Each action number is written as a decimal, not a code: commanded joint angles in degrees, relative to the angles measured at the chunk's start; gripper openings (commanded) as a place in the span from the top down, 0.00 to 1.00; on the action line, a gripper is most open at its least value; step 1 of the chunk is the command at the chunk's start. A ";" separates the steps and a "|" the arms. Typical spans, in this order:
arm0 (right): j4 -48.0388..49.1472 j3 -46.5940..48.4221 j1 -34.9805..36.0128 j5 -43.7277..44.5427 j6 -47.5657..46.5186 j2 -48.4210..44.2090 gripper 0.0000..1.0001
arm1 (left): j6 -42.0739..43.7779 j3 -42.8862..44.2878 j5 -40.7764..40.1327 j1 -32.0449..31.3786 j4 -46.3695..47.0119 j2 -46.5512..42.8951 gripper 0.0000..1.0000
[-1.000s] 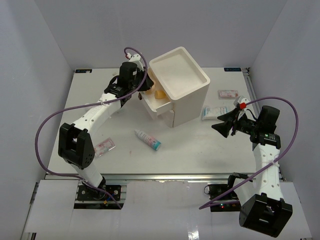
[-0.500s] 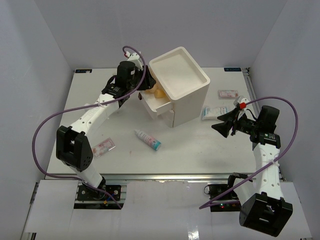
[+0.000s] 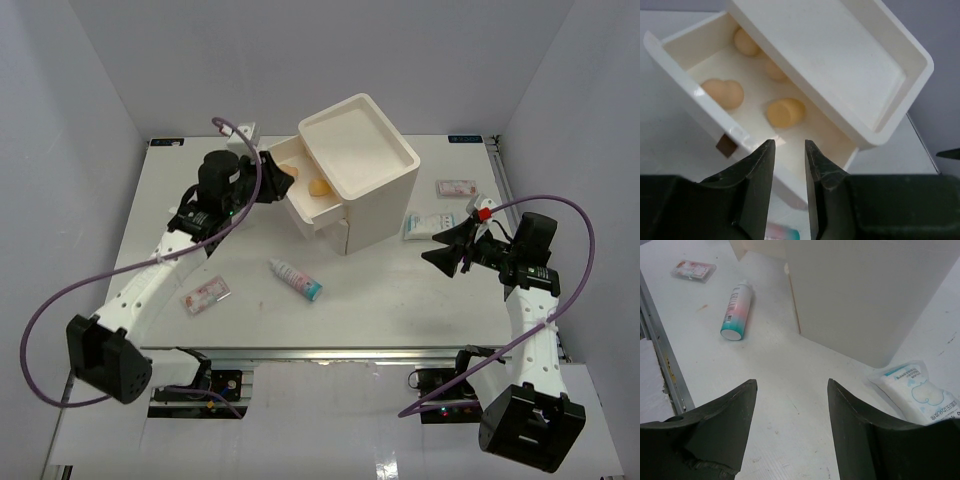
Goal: Organize the makeup
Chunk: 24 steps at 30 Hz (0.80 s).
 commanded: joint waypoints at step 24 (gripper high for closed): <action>10.58 36.69 38.95 37.43 28.29 22.24 0.22 | -12.13 -22.99 1.10 2.14 21.71 -4.75 0.81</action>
